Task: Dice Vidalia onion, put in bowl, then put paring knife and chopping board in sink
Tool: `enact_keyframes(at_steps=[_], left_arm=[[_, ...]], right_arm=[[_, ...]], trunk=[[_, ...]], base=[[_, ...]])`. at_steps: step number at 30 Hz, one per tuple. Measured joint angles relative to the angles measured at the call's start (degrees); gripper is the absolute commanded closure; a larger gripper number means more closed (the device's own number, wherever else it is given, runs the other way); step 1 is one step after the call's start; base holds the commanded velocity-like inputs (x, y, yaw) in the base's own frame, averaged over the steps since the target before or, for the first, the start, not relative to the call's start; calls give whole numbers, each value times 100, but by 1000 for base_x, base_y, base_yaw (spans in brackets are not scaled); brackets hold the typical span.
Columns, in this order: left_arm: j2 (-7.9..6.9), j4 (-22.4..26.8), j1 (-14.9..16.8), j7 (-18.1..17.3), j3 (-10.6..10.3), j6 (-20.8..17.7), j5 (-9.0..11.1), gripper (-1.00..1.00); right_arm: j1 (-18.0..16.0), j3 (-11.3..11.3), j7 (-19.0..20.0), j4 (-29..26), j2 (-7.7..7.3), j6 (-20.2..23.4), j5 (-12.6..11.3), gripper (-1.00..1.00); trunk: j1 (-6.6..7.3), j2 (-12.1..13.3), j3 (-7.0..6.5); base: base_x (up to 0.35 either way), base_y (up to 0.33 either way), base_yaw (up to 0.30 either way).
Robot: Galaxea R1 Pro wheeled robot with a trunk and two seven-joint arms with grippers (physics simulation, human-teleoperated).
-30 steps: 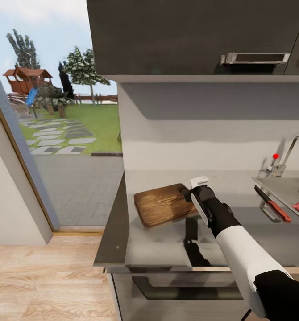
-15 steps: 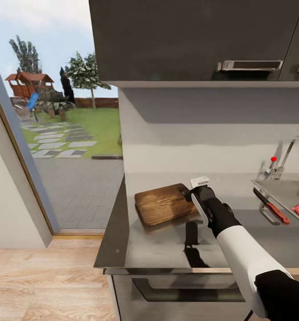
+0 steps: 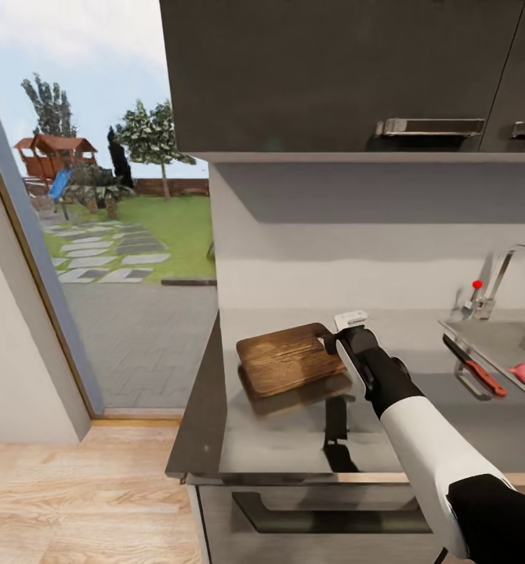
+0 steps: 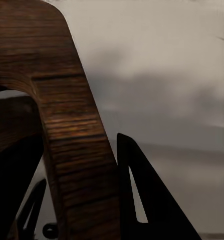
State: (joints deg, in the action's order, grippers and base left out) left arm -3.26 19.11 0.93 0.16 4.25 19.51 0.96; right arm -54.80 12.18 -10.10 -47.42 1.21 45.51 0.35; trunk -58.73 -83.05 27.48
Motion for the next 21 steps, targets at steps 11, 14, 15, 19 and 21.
enact_keyframes(at_steps=[11,14,15,19,21], left_arm=[[0,0,-1,0,-1,0,0,-100],[0,0,-1,0,0,0,0,-100],[1,0,-1,0,-1,0,0,-100],[7,-3,-1,0,-1,0,0,-100],[8,-3,-1,0,-6,0,0,-100]], right_arm=[[0,-159,-18,33,-200,-8,19,100],[-1,-461,-32,40,-215,-1,37,100],[-1,-595,-37,43,-217,3,31,100],[-1,-952,-112,52,-220,14,27,100],[0,-1019,-168,60,-223,19,20,100]], trunk=[[0,0,-49],[0,0,-50],[0,0,-50],[0,0,-50],[0,0,-50]], base=[[0,0,0],[0,0,0],[0,0,0],[0,0,0],[0,0,0]])
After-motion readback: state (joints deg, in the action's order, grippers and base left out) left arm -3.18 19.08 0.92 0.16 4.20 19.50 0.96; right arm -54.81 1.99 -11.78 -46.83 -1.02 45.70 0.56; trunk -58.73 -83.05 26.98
